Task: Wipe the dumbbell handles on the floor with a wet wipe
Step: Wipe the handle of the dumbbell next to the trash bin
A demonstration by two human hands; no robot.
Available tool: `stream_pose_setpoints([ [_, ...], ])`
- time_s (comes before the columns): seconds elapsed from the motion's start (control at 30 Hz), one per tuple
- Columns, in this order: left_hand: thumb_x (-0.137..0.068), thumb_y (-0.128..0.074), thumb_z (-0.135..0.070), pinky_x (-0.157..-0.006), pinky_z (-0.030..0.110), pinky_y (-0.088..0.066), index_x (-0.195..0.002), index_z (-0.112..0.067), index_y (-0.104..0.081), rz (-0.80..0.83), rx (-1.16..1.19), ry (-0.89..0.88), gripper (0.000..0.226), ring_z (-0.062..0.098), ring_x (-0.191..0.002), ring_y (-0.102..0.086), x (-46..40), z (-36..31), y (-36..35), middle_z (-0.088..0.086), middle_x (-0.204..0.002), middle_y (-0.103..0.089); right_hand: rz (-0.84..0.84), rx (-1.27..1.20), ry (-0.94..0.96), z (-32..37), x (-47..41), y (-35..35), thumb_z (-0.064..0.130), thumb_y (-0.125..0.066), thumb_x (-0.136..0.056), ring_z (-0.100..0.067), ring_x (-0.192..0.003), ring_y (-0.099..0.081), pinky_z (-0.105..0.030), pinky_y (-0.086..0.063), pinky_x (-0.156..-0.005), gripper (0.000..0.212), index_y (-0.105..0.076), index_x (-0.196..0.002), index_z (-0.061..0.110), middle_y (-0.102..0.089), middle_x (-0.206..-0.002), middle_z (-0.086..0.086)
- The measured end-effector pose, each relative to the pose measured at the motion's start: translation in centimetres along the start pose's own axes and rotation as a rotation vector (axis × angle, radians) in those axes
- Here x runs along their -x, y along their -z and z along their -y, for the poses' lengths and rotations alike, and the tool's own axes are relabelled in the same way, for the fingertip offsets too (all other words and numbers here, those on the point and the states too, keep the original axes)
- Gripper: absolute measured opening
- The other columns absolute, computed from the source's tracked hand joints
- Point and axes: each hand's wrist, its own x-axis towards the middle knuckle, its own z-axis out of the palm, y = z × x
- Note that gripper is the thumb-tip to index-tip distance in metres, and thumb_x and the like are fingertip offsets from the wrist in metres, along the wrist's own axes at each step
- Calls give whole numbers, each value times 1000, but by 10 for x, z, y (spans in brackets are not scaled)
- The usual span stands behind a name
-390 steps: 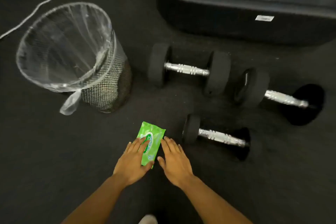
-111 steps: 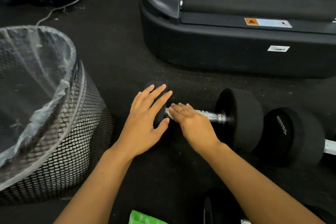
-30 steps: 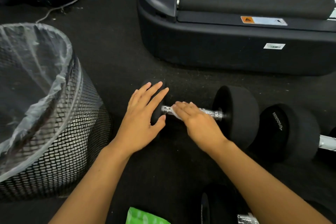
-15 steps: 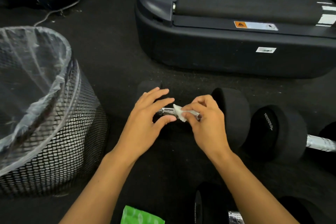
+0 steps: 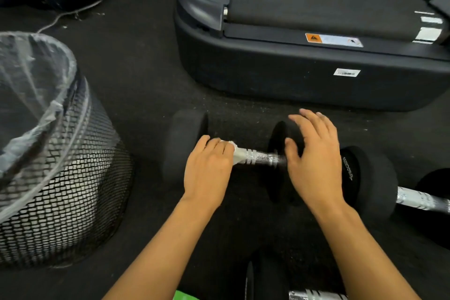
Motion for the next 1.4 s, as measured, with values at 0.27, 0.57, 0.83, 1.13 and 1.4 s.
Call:
stream_pose_setpoints([
  [0.27,-87,-51,6,-113,24,-12,-144,-16,-29,59,233,77,65,13,-140,-22,9,-4,-28,1,-151,-29,24,70,-34,-17,10,-25,26,-37,-98,-23,-138,-26,-38,-20,-113,43,-45,-135,5,-42,-143,-8],
  [0.57,-72,-67,15,-111,31,-23,-118,-2,-60,-168,432,-6,50,17,-120,-49,14,1,-53,11,-123,-61,-94,104,17,-22,12,-34,32,-29,-94,-25,-133,-36,-38,-29,-109,51,-51,-130,4,-50,-136,-10],
  [0.83,-75,-65,11,-105,33,-36,-116,-4,-62,-165,470,93,44,25,-117,-55,4,0,-49,12,-121,-62,-91,103,24,-23,11,-33,33,-29,-94,-23,-133,-35,-34,-25,-109,51,-50,-131,5,-50,-136,-8],
  [1.13,-71,-67,19,-103,36,-38,-112,-2,-65,-272,467,-37,47,19,-111,-58,5,1,-58,10,-115,-65,-107,113,24,-23,12,-34,33,-28,-94,-24,-133,-36,-32,-24,-109,51,-51,-130,5,-50,-136,-8],
  [1.4,-69,-72,12,-104,32,-37,-115,-5,-64,-206,424,-112,50,19,-112,-59,-2,2,-57,9,-117,-64,-103,112,21,-24,12,-34,34,-28,-94,-24,-133,-35,-34,-25,-109,52,-50,-131,5,-50,-136,-8],
])
